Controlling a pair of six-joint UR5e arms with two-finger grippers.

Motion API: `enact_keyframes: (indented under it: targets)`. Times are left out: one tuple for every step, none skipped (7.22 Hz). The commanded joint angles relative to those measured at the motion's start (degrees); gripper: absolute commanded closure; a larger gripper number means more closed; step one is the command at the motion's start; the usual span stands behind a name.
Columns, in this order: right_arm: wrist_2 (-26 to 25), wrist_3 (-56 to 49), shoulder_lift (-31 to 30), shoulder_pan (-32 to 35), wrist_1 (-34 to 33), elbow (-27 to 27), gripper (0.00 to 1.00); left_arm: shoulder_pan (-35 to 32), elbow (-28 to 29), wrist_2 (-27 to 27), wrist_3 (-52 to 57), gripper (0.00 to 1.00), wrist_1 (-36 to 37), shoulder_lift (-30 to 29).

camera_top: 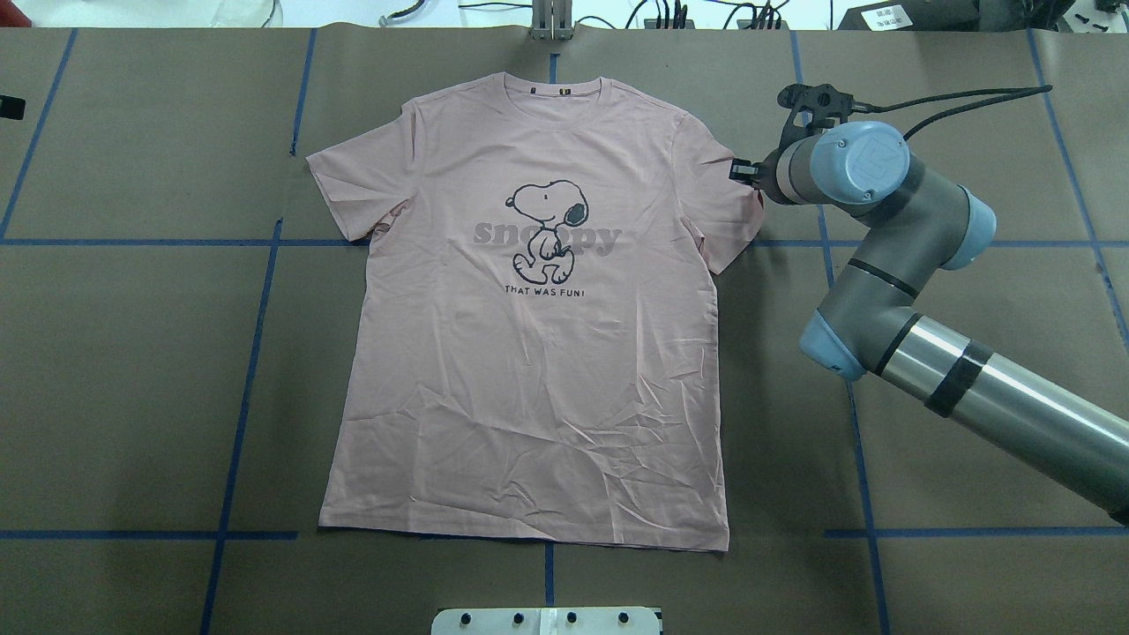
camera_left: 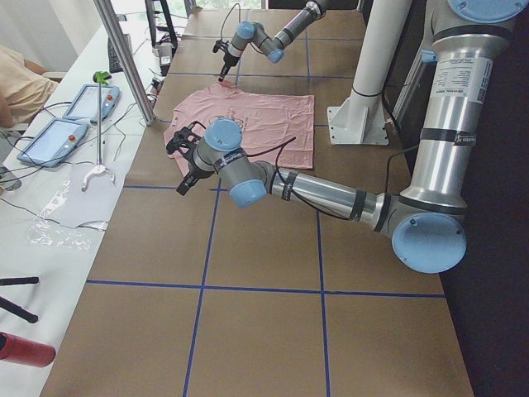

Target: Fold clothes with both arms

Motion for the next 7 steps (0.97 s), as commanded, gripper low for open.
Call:
enact_keyframes:
  targets:
    - [-4.02, 5.29, 7.85, -2.48, -10.56, -0.07, 1.0, 0.0, 0.0, 0.0, -0.09, 0.0, 0.0, 0.0]
    - [-6.75, 8.37, 10.59, -4.16, -12.79, -1.12, 1.0, 0.0, 0.0, 0.0, -0.09, 0.0, 0.0, 0.09]
    - [-7.99, 8.57, 12.54, -4.96, -12.46, -3.82, 1.0, 0.0, 0.0, 0.0, -0.09, 0.0, 0.0, 0.09]
    - [-8.27, 8.66, 14.64, -5.14, -12.37, -6.29, 1.0, 0.0, 0.0, 0.0, -0.09, 0.0, -0.09, 0.0]
    - [-8.36, 8.66, 16.14, -5.14, -12.29, -8.66, 1.0, 0.0, 0.0, 0.0, -0.09, 0.0, 0.0, 0.09]
    - [-8.36, 8.66, 16.77, -5.49, -12.29, -9.38, 1.0, 0.0, 0.0, 0.0, -0.09, 0.0, -0.09, 0.09]
    - [-8.36, 8.57, 16.77, -5.75, -12.29, -9.39, 1.0, 0.0, 0.0, 0.0, -0.09, 0.0, -0.09, 0.09]
